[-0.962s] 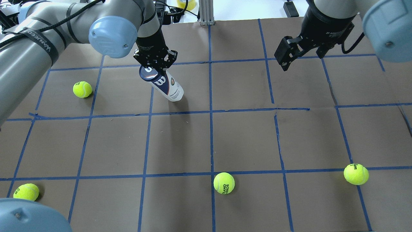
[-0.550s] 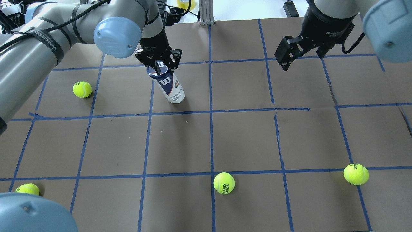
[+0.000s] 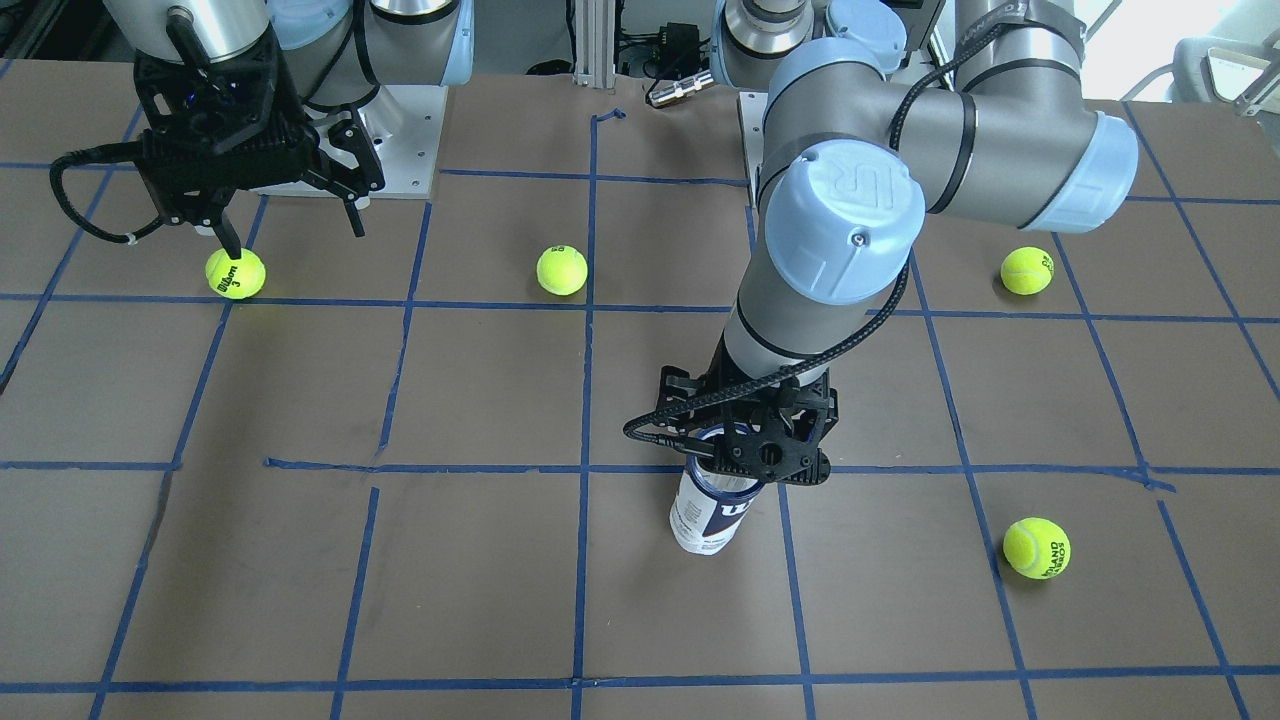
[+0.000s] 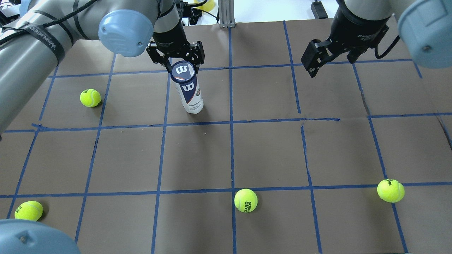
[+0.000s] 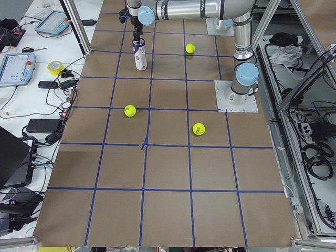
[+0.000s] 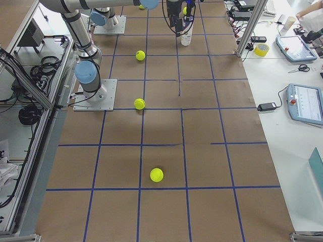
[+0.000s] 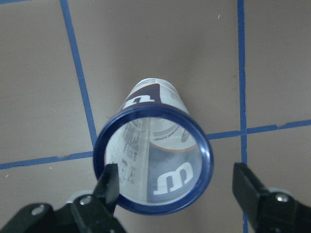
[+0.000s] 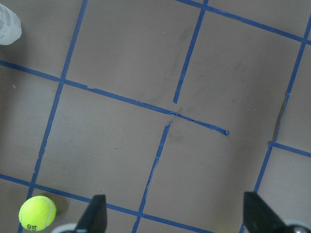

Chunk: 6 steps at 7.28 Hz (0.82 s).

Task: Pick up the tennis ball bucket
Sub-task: 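Open the left gripper and lift it away from the standing can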

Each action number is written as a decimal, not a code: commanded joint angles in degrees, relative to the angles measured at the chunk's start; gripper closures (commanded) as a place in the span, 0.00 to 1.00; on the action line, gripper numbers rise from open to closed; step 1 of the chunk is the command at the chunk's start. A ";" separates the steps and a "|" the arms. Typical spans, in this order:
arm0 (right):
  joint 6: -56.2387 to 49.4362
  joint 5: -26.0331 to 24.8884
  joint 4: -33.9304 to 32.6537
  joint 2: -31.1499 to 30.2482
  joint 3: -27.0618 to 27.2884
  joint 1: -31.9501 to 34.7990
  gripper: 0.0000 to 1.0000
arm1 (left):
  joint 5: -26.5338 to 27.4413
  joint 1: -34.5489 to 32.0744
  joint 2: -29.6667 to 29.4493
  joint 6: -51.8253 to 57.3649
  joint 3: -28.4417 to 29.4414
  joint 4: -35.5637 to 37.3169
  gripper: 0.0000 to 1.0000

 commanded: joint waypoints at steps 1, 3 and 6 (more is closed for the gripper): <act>0.00 -0.07 0.09 0.00 0.00 0.00 0.00 | 0.14 0.34 3.16 -0.05 3.38 -6.27 0.11; 0.08 -0.08 0.18 0.00 0.09 0.00 0.00 | 1.20 1.39 6.77 0.04 4.03 -8.17 0.00; 0.00 0.01 0.09 0.00 0.09 -0.09 0.00 | 1.99 7.54 11.77 1.27 2.36 -11.85 0.00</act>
